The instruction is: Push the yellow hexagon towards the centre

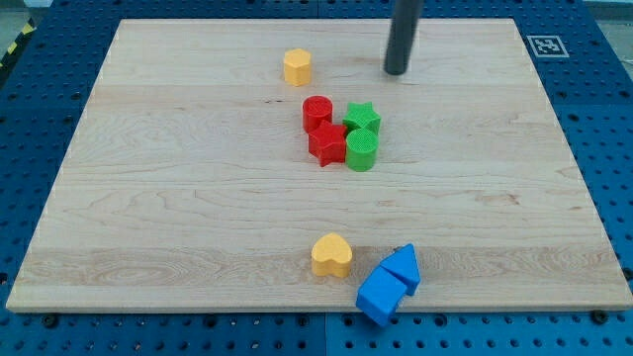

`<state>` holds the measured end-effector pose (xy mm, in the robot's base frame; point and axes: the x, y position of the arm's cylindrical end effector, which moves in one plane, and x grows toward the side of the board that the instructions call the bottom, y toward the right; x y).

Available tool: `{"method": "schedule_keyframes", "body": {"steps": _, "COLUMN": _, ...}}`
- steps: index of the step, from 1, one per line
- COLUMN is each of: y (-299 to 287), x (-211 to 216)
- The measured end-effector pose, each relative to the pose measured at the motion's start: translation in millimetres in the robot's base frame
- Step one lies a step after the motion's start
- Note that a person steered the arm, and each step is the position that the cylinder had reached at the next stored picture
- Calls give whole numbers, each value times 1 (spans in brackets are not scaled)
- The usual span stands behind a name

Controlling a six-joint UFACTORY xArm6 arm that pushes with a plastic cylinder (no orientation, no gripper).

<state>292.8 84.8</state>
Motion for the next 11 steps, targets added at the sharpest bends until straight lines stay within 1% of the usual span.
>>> {"method": "schedule_keyframes", "body": {"steps": 1, "y": -50, "x": -15}}
{"method": "schedule_keyframes", "body": {"steps": 2, "y": -93, "x": -15}}
{"method": "schedule_keyframes", "body": {"steps": 3, "y": -167, "x": -18}}
{"method": "schedule_keyframes", "body": {"steps": 4, "y": -195, "x": -19}}
{"method": "schedule_keyframes", "body": {"steps": 5, "y": -161, "x": 12}}
{"method": "schedule_keyframes", "body": {"steps": 9, "y": -150, "x": 19}}
{"method": "schedule_keyframes", "body": {"steps": 10, "y": -109, "x": 19}}
{"method": "schedule_keyframes", "body": {"steps": 11, "y": -92, "x": 19}}
